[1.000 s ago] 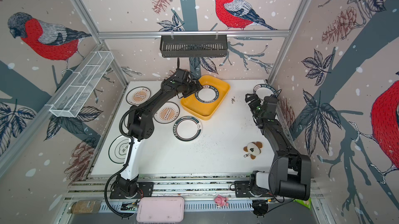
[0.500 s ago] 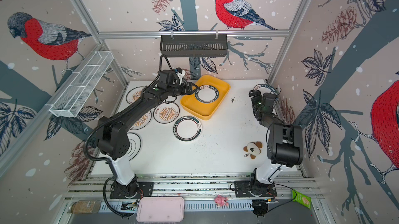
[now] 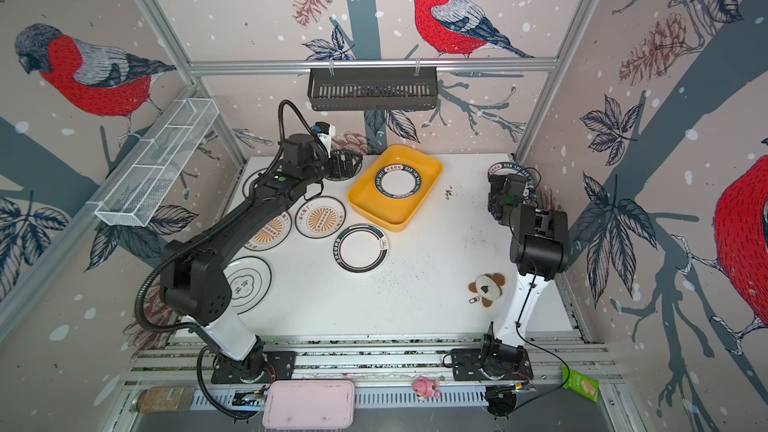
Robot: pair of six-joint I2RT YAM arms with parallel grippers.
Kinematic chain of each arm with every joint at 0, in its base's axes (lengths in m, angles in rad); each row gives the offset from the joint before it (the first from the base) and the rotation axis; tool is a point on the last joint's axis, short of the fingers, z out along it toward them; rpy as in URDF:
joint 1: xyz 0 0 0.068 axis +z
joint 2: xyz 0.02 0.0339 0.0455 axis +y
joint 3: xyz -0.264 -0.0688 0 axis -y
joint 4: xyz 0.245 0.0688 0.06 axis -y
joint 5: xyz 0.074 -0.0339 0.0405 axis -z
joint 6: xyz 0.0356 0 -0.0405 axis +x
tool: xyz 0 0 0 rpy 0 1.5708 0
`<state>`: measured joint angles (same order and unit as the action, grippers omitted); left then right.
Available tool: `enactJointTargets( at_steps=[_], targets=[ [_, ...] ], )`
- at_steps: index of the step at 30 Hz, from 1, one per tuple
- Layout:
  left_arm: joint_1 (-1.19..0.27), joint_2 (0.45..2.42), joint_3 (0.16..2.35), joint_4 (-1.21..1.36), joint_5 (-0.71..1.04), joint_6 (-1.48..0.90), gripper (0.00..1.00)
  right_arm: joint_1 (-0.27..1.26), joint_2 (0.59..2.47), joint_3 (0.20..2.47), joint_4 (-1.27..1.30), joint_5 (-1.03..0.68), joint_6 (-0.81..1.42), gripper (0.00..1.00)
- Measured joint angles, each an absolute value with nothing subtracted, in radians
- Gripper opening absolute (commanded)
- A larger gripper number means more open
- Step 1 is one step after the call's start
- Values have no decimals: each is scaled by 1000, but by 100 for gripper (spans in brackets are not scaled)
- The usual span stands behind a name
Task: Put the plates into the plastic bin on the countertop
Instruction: 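Grasp another 'HAO SHI HAO WEI' plate near the wall with the right gripper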
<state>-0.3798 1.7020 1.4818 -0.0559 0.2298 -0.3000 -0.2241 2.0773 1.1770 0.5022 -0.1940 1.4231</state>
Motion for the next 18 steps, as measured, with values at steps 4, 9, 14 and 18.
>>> enactJointTargets(
  at_steps=[4, 9, 14, 18],
  targets=[
    [-370, 1709, 1471, -19, 209, -316, 95, -226, 2115, 1198, 504, -157, 1477, 83],
    [-354, 1743, 1485, 9, 202, -352, 93, -239, 2146, 1210, 525, -115, 1547, 76],
    [-342, 1754, 1488, 15, 180, -395, 93, -252, 2183, 1217, 582, -90, 1603, 69],
    [-327, 1767, 1493, 17, 179, -429, 93, -256, 2218, 1255, 596, -75, 1631, 58]
  ],
)
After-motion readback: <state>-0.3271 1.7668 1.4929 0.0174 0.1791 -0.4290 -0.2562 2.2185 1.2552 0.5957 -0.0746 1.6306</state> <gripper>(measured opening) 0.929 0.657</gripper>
